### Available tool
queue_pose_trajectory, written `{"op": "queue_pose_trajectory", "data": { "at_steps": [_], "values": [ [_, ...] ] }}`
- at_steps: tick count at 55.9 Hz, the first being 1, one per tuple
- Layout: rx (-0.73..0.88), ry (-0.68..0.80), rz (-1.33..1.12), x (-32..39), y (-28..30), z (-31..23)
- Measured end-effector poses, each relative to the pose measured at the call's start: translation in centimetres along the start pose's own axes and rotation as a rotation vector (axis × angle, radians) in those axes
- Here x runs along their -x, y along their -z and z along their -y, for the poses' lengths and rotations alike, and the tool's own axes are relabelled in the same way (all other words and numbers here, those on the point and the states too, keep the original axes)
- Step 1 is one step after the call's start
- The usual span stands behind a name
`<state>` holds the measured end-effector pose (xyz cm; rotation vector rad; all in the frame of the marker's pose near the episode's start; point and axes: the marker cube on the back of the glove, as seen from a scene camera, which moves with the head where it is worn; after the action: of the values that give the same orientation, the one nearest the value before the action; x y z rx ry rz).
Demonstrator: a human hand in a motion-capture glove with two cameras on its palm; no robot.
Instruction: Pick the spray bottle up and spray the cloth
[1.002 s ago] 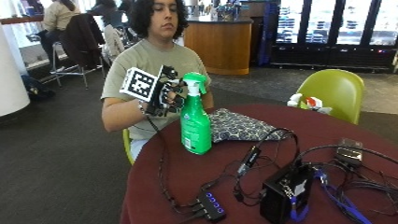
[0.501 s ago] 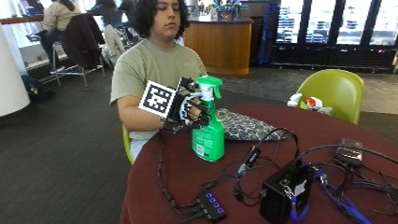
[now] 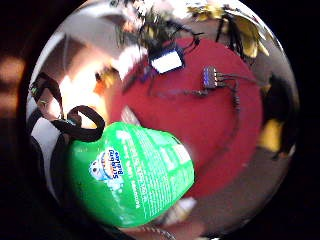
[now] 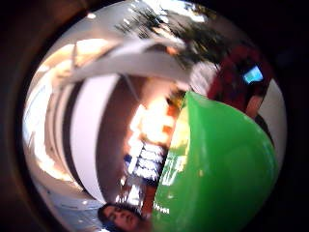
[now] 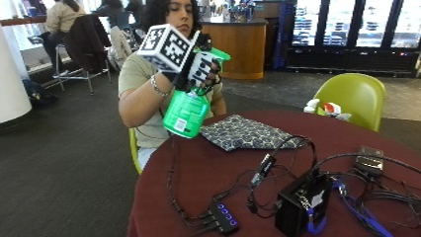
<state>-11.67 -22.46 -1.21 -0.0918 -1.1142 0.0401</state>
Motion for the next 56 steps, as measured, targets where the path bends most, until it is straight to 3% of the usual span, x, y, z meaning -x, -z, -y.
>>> {"op": "queue_pose_trajectory", "data": {
  "at_steps": [11,17,39,49,56],
  "values": [
    [0.386,-0.034,-0.581,3.2,-4.9,-1.6],
    [0.481,-0.090,-0.795,2.5,-8.8,-1.7],
    [0.759,-0.214,-1.088,-4.6,-20.1,-1.8],
    [0.662,-0.160,-0.983,-1.6,-20.9,-0.4],
    [0.465,0.034,-0.705,4.8,-19.7,1.3]
  ]
}}
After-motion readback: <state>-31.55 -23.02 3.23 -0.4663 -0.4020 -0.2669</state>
